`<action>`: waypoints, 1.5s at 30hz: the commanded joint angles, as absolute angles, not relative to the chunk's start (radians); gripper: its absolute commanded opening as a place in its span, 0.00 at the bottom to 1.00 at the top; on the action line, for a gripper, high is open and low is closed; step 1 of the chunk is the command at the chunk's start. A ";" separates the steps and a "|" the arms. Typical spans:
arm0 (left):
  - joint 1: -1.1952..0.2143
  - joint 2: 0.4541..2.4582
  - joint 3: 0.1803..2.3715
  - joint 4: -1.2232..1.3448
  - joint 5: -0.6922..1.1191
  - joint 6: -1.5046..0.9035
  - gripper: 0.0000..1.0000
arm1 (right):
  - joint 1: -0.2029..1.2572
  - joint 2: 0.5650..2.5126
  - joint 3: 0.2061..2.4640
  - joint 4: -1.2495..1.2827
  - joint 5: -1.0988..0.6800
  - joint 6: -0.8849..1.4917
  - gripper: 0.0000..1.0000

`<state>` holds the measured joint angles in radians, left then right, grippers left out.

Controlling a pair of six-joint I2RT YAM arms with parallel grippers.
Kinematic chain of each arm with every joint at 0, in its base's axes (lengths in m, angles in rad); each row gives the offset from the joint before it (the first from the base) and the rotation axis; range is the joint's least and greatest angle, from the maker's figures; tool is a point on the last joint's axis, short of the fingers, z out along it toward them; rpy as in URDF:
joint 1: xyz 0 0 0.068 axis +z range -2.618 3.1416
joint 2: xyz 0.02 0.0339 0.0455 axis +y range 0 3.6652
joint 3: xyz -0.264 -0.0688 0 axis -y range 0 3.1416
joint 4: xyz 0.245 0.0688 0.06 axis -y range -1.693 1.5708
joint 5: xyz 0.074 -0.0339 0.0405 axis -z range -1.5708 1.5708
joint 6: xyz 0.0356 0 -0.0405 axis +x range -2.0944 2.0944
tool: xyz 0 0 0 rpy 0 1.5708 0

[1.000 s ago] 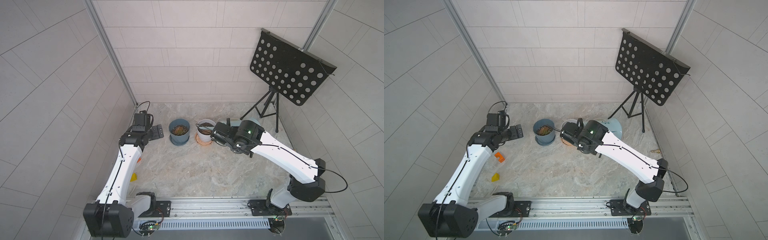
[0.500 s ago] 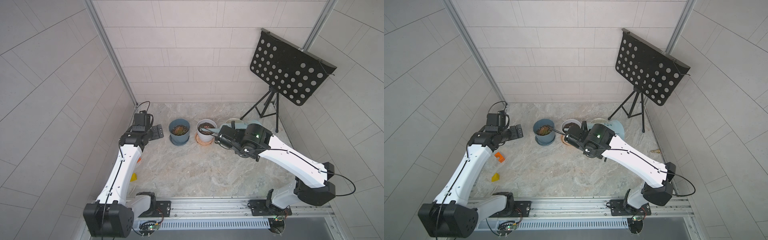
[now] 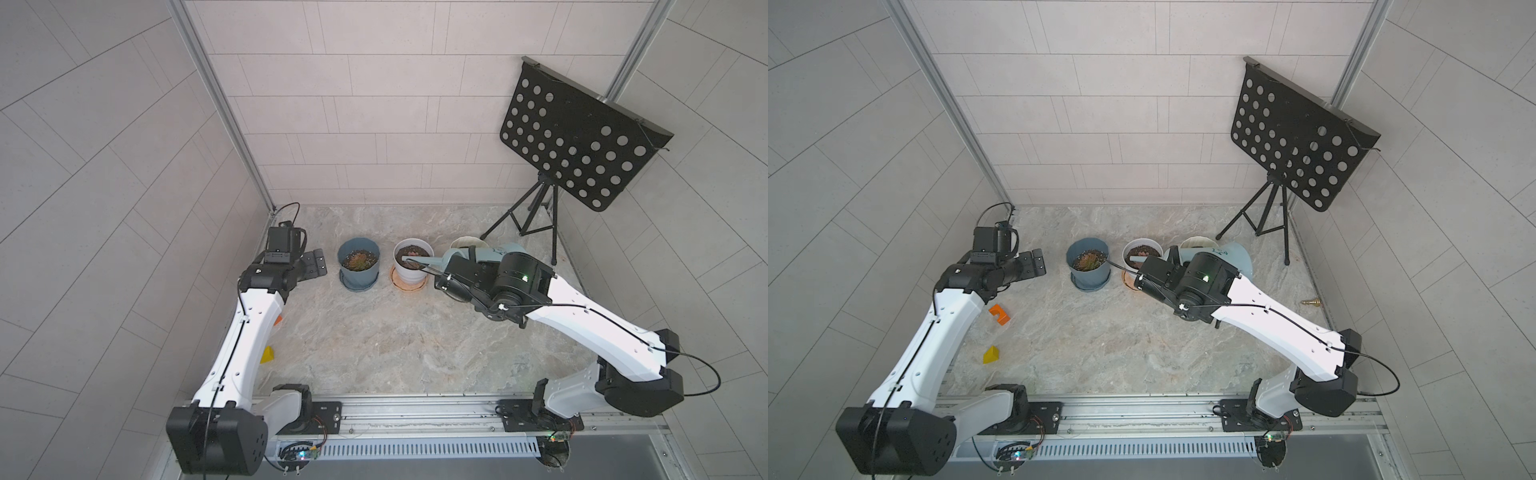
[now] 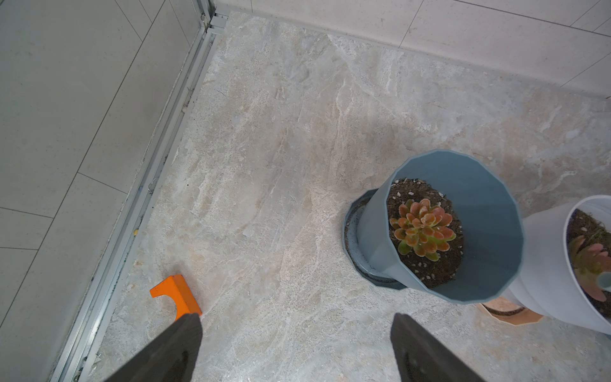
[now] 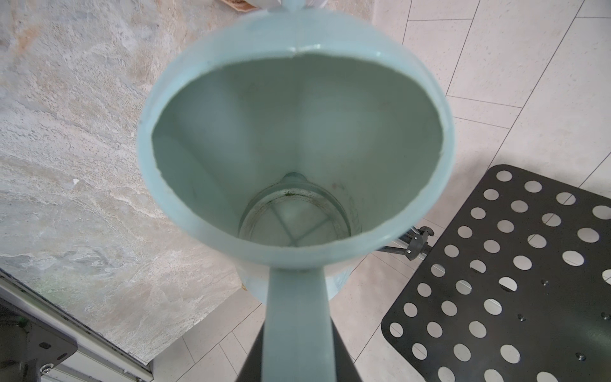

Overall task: Water the succulent around the soil edge
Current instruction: Water the soil of the potted plant with water.

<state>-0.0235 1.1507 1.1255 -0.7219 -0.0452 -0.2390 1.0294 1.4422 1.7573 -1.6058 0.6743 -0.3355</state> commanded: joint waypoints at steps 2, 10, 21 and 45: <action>-0.015 1.137 1.129 -0.716 -0.054 -0.243 0.97 | 1.041 1.393 1.739 -1.736 0.723 -0.304 0.00; -0.014 1.139 1.130 -0.716 -0.057 -0.242 0.97 | 1.043 1.367 1.708 -1.766 0.722 -0.285 0.00; -0.015 1.138 1.130 -0.716 -0.057 -0.241 0.97 | 1.043 1.353 1.675 -1.790 0.727 -0.271 0.00; -0.014 1.138 1.129 -0.717 -0.066 -0.239 0.97 | 1.023 1.233 1.554 -1.790 0.719 -0.250 0.00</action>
